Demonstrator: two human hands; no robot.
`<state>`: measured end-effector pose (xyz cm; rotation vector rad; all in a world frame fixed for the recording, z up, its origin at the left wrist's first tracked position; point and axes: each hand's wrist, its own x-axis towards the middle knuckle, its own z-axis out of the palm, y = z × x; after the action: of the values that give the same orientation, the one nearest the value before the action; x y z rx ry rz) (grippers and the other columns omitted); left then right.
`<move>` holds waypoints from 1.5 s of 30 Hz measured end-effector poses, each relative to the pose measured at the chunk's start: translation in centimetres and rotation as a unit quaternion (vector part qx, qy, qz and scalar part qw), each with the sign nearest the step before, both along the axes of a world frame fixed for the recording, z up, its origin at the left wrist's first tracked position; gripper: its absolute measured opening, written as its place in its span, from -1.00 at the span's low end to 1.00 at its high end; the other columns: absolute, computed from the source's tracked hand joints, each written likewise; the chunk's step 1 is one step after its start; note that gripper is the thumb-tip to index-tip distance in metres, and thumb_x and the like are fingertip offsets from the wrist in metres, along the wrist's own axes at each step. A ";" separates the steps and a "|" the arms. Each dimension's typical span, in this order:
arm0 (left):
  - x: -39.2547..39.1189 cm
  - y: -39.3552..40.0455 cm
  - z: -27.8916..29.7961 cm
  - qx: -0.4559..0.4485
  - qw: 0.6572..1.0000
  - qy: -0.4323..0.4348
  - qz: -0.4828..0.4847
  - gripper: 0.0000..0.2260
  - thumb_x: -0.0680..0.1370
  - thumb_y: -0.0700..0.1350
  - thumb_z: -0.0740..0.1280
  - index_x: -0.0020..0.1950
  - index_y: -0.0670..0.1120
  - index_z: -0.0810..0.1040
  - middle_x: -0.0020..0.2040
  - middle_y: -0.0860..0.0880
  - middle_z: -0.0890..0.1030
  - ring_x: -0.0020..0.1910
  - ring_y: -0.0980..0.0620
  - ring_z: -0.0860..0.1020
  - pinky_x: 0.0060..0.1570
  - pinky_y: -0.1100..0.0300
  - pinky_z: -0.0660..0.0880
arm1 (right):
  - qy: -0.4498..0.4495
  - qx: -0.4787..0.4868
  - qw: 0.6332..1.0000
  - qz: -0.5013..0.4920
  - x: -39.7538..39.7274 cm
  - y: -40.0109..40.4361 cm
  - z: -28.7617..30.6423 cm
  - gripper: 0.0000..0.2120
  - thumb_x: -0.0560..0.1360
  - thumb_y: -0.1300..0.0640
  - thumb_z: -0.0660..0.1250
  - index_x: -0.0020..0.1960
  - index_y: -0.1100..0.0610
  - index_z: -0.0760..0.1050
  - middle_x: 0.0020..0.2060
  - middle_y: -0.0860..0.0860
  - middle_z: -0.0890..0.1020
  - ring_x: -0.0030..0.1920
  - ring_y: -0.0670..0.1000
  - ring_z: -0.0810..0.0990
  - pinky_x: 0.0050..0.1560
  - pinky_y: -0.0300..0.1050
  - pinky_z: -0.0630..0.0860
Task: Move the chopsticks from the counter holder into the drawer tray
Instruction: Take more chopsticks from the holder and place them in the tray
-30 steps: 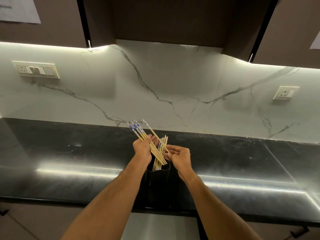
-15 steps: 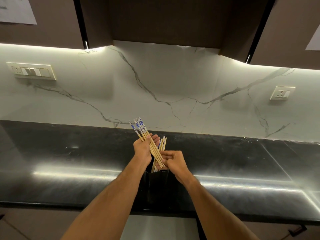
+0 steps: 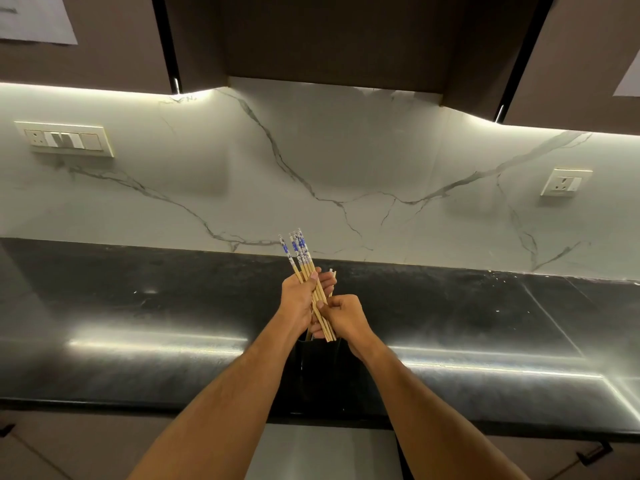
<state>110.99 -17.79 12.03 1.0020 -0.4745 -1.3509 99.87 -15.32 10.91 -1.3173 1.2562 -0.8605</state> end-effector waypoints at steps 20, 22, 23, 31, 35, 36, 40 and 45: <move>0.7 0.5 -0.6 0.004 0.991 -0.085 -0.108 -0.77 0.71 -0.17 0.16 0.24 -0.20 0.57 0.03 -0.17 0.74 0.04 -0.12 0.72 0.26 -0.19 0.55 | -0.074 0.113 0.987 0.082 -0.2 0.3 -1.0 -0.70 0.71 0.14 0.17 0.22 0.31 0.56 -0.06 0.26 0.74 -0.02 0.23 0.76 0.08 0.17 0.68; 0.5 0.5 -0.7 0.007 0.991 -0.086 -0.100 -0.77 0.71 -0.18 0.17 0.25 -0.21 0.57 0.03 -0.18 0.74 0.04 -0.12 0.72 0.25 -0.17 0.57 | -0.076 0.126 0.985 0.090 -0.4 0.2 -1.1 -0.68 0.71 0.13 0.15 0.22 0.33 0.56 -0.05 0.28 0.74 0.00 0.25 0.75 0.13 0.23 0.66; 0.5 0.6 -0.7 0.008 0.992 -0.084 -0.096 -0.76 0.71 -0.18 0.17 0.25 -0.21 0.57 0.03 -0.18 0.74 0.04 -0.12 0.72 0.24 -0.16 0.57 | -0.076 0.132 0.984 0.092 -0.4 0.1 -1.1 -0.68 0.71 0.13 0.15 0.23 0.33 0.55 -0.04 0.29 0.74 0.01 0.25 0.75 0.15 0.25 0.65; -0.1 1.1 -0.6 0.019 0.992 -0.087 -0.091 -0.78 0.71 -0.16 0.18 0.23 -0.18 0.58 0.00 -0.15 0.75 -0.03 -0.08 0.74 -0.21 0.13 0.68 | -0.042 0.124 0.983 0.131 -1.0 -0.1 -0.5 -0.73 0.71 0.16 0.16 0.26 0.29 0.53 -0.01 0.25 0.74 0.02 0.23 0.75 0.13 0.24 0.66; -0.4 0.9 -0.6 0.012 0.991 -0.097 -0.094 -0.77 0.71 -0.16 0.17 0.24 -0.19 0.57 0.00 -0.16 0.74 -0.01 -0.10 0.74 -0.10 0.08 0.69 | -0.004 0.100 0.985 0.138 -1.1 -0.1 -0.7 -0.78 0.69 0.20 0.21 0.22 0.26 0.56 -0.03 0.26 0.74 0.00 0.24 0.75 0.11 0.26 0.66; -0.4 0.9 -0.6 0.011 0.990 -0.099 -0.097 -0.76 0.72 -0.16 0.16 0.25 -0.20 0.56 0.00 -0.16 0.74 -0.01 -0.10 0.74 -0.07 0.07 0.68 | -0.003 0.097 0.986 0.138 -1.1 0.0 -0.8 -0.79 0.69 0.21 0.22 0.22 0.26 0.56 -0.03 0.26 0.74 0.00 0.24 0.75 0.11 0.27 0.66; -0.5 1.0 -0.5 0.007 0.989 -0.099 -0.113 -0.76 0.72 -0.14 0.16 0.25 -0.19 0.55 0.02 -0.16 0.74 0.00 -0.11 0.73 -0.02 0.04 0.67 | -0.007 0.101 0.984 0.149 -1.7 0.0 -0.7 -0.79 0.65 0.26 0.29 0.24 0.28 0.56 -0.04 0.24 0.74 -0.01 0.22 0.76 0.10 0.24 0.67; -0.6 1.1 -0.5 0.001 0.988 -0.075 -0.138 -0.77 0.71 -0.16 0.16 0.27 -0.20 0.54 0.05 -0.19 0.73 0.02 -0.13 0.73 0.02 0.03 0.66 | -0.013 0.116 0.983 0.144 -2.2 -0.1 -0.7 -0.78 0.64 0.27 0.30 0.26 0.28 0.54 -0.05 0.24 0.75 -0.01 0.21 0.76 0.08 0.23 0.68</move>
<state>110.42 -16.66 11.48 1.0737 -0.7464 -1.5262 97.70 -15.41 10.18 -1.2556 1.0773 -0.5090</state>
